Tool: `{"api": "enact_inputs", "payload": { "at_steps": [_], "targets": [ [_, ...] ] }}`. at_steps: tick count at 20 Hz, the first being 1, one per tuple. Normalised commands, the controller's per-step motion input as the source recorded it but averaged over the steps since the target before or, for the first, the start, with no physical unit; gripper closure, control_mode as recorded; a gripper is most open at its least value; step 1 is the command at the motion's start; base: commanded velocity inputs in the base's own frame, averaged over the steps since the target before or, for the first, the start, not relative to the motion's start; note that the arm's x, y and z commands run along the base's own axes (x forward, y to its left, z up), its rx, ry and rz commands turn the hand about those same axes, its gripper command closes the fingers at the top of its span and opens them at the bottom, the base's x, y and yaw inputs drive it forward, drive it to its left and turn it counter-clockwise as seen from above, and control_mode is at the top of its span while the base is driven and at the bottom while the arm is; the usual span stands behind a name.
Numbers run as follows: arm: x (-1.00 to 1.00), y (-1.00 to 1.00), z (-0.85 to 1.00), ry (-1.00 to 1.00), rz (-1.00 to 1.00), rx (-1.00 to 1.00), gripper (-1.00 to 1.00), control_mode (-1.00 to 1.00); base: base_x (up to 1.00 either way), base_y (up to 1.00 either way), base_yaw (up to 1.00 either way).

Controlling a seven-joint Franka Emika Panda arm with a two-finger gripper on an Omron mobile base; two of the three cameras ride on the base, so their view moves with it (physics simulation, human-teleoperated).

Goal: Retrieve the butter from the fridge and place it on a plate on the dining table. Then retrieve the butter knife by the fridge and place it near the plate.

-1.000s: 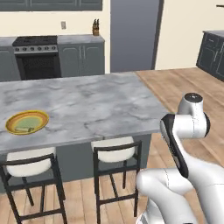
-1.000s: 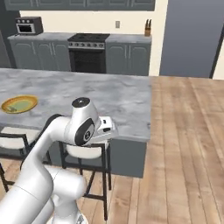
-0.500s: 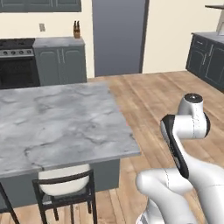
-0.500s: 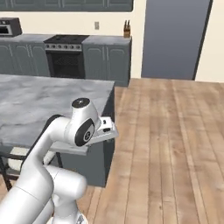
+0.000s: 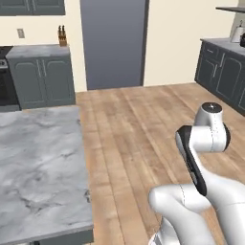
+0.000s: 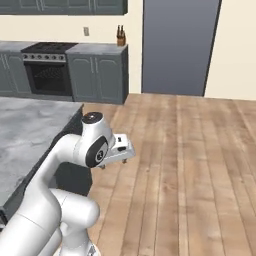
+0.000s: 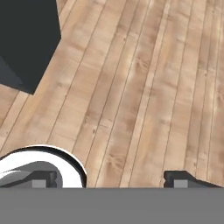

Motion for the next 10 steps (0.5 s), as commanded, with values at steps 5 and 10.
{"api": "enact_inputs", "payload": {
  "at_steps": [5,10],
  "targets": [
    [0.00,0.00,0.00,0.00,0.00,0.00,-1.00,1.00,1.00,-0.51,0.19],
    [0.00,0.00,0.00,0.00,0.00,0.00,-1.00,1.00,1.00,-0.29,0.28]
  ]
}}
